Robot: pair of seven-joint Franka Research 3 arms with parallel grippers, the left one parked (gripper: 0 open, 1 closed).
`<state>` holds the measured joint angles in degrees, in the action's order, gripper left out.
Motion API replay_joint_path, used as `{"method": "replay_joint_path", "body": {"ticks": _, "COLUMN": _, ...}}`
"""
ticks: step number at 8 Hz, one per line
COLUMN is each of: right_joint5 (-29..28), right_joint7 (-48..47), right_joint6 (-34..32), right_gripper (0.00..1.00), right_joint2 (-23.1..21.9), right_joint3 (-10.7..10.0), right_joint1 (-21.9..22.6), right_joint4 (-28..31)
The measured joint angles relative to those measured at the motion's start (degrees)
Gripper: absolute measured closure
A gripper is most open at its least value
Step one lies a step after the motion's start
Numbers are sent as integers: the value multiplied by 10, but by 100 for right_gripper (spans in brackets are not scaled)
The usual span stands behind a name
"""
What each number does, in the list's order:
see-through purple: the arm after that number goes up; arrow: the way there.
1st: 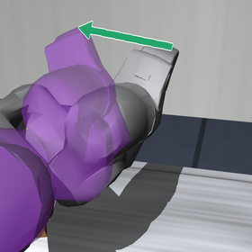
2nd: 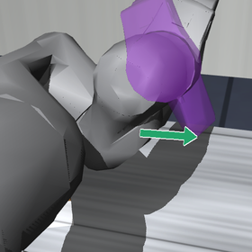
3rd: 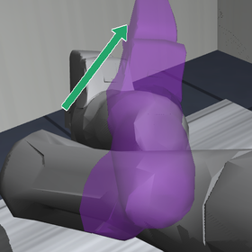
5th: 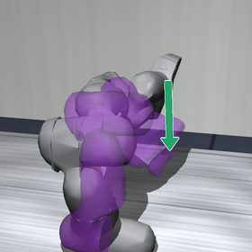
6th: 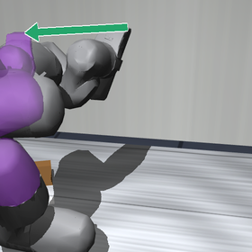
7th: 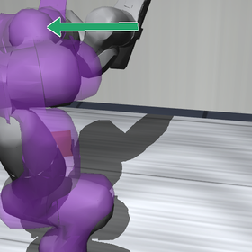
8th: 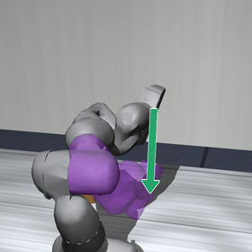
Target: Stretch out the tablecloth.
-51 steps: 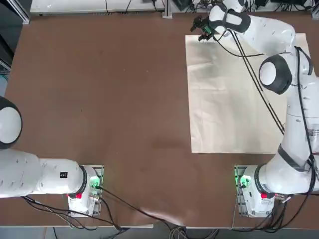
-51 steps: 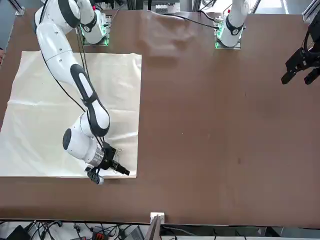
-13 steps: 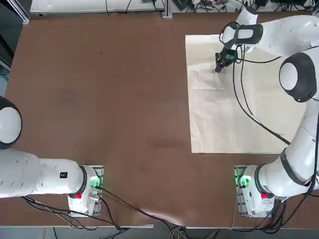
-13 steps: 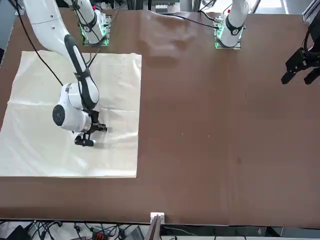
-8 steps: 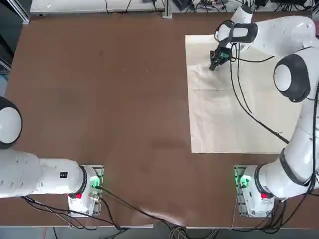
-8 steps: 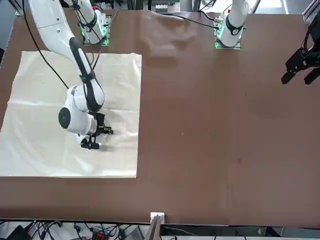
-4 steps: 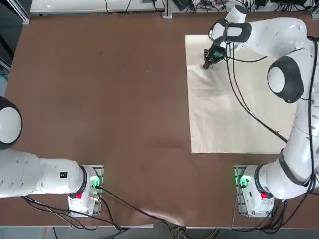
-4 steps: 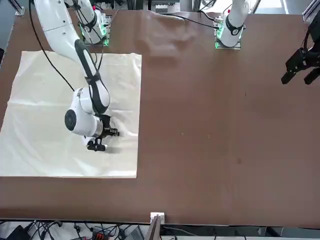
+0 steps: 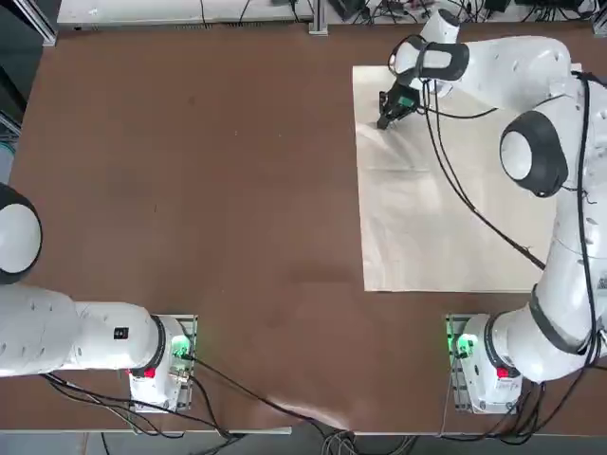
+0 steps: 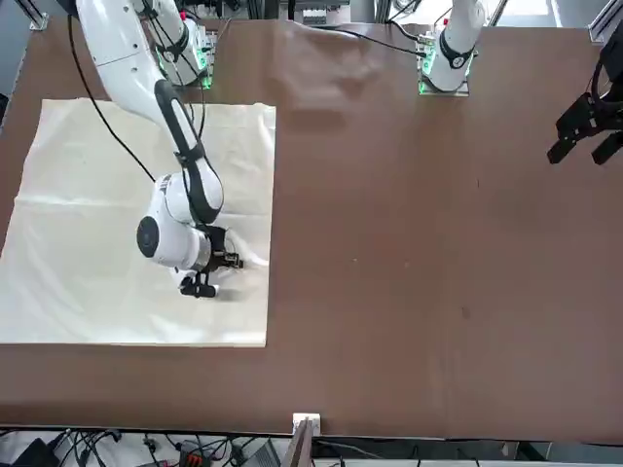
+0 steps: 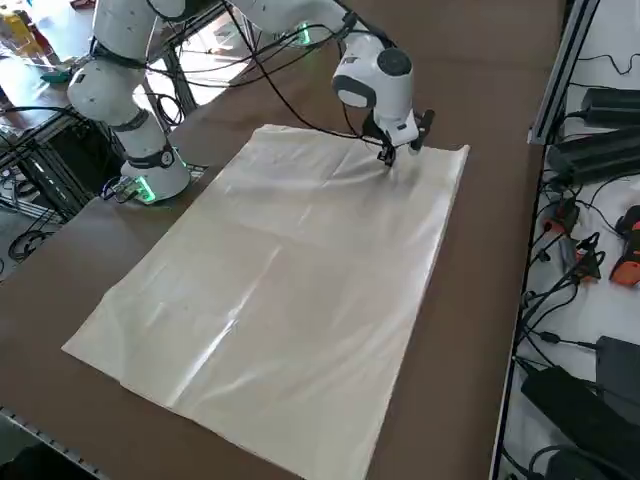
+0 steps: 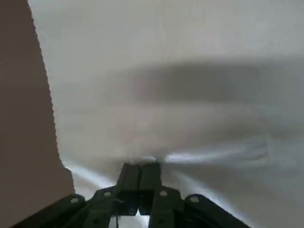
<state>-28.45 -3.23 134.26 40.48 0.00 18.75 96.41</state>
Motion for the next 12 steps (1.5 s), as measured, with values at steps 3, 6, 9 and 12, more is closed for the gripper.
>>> {"method": "replay_joint_path", "body": {"ticks": 3, "right_joint5": -13, "right_joint7": 0, "right_joint6": 0, "right_gripper": 99, "right_joint2": 14, "right_joint3": 0, "right_joint1": 17, "right_joint4": -23}}
{"method": "replay_joint_path", "body": {"ticks": 6, "right_joint5": -23, "right_joint7": -1, "right_joint6": 1, "right_gripper": 99, "right_joint2": 27, "right_joint3": 0, "right_joint1": 29, "right_joint4": -45}}
{"method": "replay_joint_path", "body": {"ticks": 9, "right_joint5": -32, "right_joint7": -1, "right_joint6": 1, "right_gripper": 99, "right_joint2": 31, "right_joint3": 0, "right_joint1": 40, "right_joint4": -68}}
{"method": "replay_joint_path", "body": {"ticks": 12, "right_joint5": -33, "right_joint7": -14, "right_joint6": -5, "right_gripper": 94, "right_joint2": 29, "right_joint3": -2, "right_joint1": 48, "right_joint4": -107}}
